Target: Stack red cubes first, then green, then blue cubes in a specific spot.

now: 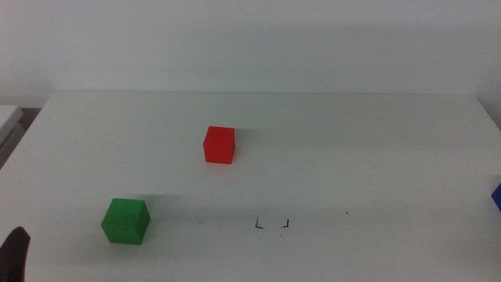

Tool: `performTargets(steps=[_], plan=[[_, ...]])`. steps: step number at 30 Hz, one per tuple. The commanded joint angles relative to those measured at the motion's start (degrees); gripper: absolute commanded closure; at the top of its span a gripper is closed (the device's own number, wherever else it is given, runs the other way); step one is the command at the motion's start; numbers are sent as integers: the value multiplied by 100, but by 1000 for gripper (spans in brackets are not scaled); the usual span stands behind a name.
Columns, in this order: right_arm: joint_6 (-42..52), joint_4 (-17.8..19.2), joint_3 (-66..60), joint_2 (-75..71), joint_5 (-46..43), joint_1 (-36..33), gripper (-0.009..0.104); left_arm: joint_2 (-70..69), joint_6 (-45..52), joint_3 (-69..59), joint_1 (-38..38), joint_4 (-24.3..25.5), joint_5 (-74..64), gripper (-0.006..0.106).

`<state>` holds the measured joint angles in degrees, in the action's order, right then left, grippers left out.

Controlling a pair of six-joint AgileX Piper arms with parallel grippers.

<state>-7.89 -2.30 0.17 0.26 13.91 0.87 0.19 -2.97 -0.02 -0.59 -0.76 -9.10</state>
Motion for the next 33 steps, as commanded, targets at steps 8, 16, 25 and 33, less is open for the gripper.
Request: performTargets(steps=[8, 16, 25, 33], plan=[[25, 59, -17, -26, -60, 24, 2, 2617, -11, 2817, 3, -960, -2981, 7], [25, 59, -17, -26, -60, 24, 2, 5929, 13, 5506, -301, -1106, -4152, 7], [1, 59, -17, -26, -60, 24, 2, 9109, -1126, 8031, -1830, -5, -4737, 7], [1, 59, -17, -26, -60, 24, 2, 10993, -1196, 9728, -2228, 125, -4980, 7]])
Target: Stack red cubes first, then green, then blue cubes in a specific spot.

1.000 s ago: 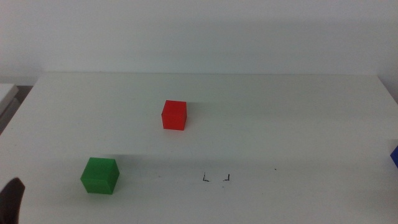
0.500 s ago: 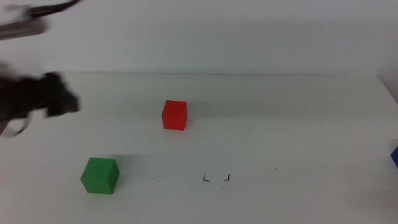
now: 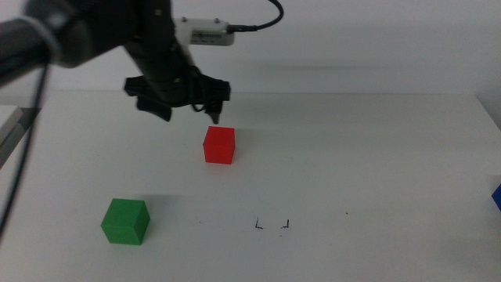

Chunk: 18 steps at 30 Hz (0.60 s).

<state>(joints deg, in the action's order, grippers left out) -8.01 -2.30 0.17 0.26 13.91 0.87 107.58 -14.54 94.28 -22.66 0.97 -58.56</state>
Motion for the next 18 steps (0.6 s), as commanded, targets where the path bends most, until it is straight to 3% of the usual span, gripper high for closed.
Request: performTargets(steps=[1, 8, 14, 18], plan=[[14, 59, -17, -26, -60, 24, 2, 466, -34, 523, -21, -97, -98, 7], [14, 59, -17, -26, -60, 24, 2, 1635, 22, 1721, -21, -97, -437, 7], [14, 59, -17, -26, -60, 24, 2, 2303, 72, 1967, -21, -202, -160, 7], [14, 59, -17, -26, -60, 24, 2, 2514, 81, 1967, -21, -252, -38, 14]])
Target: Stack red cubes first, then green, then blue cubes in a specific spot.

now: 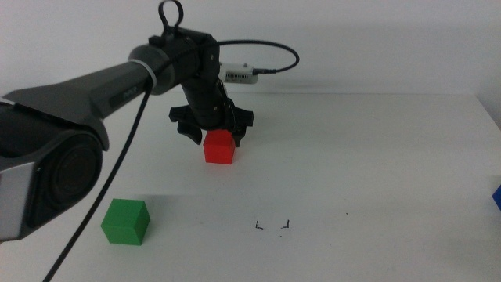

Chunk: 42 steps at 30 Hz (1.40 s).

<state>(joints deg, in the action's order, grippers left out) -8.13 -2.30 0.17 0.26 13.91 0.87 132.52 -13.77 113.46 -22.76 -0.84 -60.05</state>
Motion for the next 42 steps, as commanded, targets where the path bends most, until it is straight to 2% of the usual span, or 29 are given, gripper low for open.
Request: performTargets(steps=[1, 3, 7, 9, 11, 14, 16, 18, 21, 31, 42], plan=[[25, 59, -17, -26, -60, 24, 2, 67, 4, 38, -11, -71, 151, 20], [25, 59, -17, -26, -60, 24, 2, 112, 49, 38, -11, -125, 253, 38], [25, 59, -17, -26, -60, 24, 2, 30, -29, 38, -25, -313, 237, 86], [25, 59, -17, -26, -60, 24, 2, -177, -29, 27, -132, -313, 29, 103], [25, 59, -17, -26, -60, 24, 2, -539, -471, -276, -366, -26, -19, 102], [25, 59, -17, -26, -60, 24, 2, -1329, -1911, -1163, -1012, 945, 320, 102], [25, 59, -17, -26, -60, 24, 2, -1643, -2793, -1590, -1488, 1235, 329, 102], [25, 59, -17, -26, -60, 24, 2, -1755, -3245, -1802, -1803, 1043, 197, 102], [25, 59, -17, -26, -60, 24, 2, -1744, -3205, -1889, -2019, 690, 96, 102], [25, 59, -17, -26, -60, 24, 2, -1744, -3570, -2719, -2070, 660, 1220, 102], [25, 59, -17, -26, -60, 24, 2, -1423, -3685, -2719, -2070, 720, 1194, 102]])
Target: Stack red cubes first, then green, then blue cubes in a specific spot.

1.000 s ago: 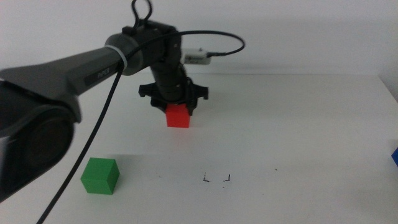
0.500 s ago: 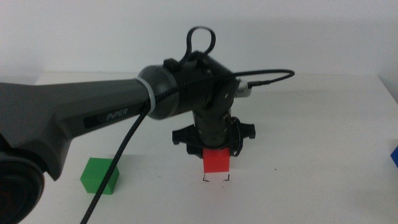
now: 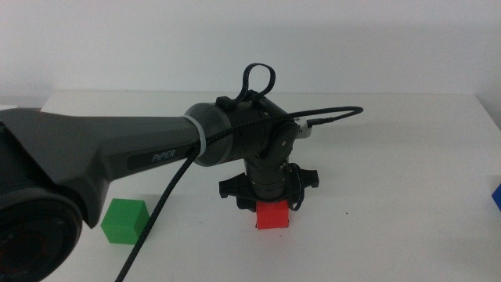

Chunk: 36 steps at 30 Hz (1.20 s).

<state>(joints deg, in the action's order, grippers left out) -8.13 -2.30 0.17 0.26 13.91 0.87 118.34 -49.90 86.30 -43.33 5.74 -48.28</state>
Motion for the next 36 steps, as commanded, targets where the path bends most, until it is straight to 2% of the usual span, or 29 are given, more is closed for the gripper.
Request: performTargets(steps=[1, 6, 7, 8, 9, 11, 12, 14, 16, 20, 22, 24, 28, 32, 36], plan=[[25, 59, -17, -26, -60, 24, 2, 4, -71, -2, -13, 59, 6, 102], [25, 59, -17, -26, -60, 24, 2, 21, 22, -2, -13, 67, -19, 97], [25, 59, -17, -26, -60, 24, 2, 21, 49, -2, -13, 26, -9, 61], [25, 59, -17, -26, -60, 24, 2, 21, 57, -2, -13, 26, -9, 54], [25, 59, -17, -26, -60, 24, 2, 21, 175, -2, -13, 88, 9, 27], [25, 59, -17, -26, -60, 24, 2, 7, 582, 35, -13, 206, 9, 9], [25, 59, -17, -26, -60, 24, 2, -61, 781, 51, 12, 193, 9, 7], [25, 59, -17, -26, -60, 24, 2, -330, 1287, 93, 73, -21, -107, 7], [25, 59, -17, -26, -60, 24, 2, -796, 1805, 115, 154, -33, -427, 7], [25, 59, -17, -26, -60, 24, 2, -1835, 1786, -258, 424, 656, -1351, 7], [25, 59, -17, -26, -60, 24, 2, -2407, 1766, -934, 724, 751, -1285, 7], [25, 59, -17, -26, -60, 24, 2, -3035, 1978, -1679, 1114, 662, -767, 7], [25, 59, -17, -26, -60, 24, 2, -3737, 2219, -2832, 2046, 113, -246, 7], [25, 59, -17, -26, -60, 24, 2, -3812, 2905, -3296, 2538, -160, 6, 7], [25, 59, -17, -26, -60, 24, 2, -3605, 3192, -3377, 2740, -221, 268, 7]])
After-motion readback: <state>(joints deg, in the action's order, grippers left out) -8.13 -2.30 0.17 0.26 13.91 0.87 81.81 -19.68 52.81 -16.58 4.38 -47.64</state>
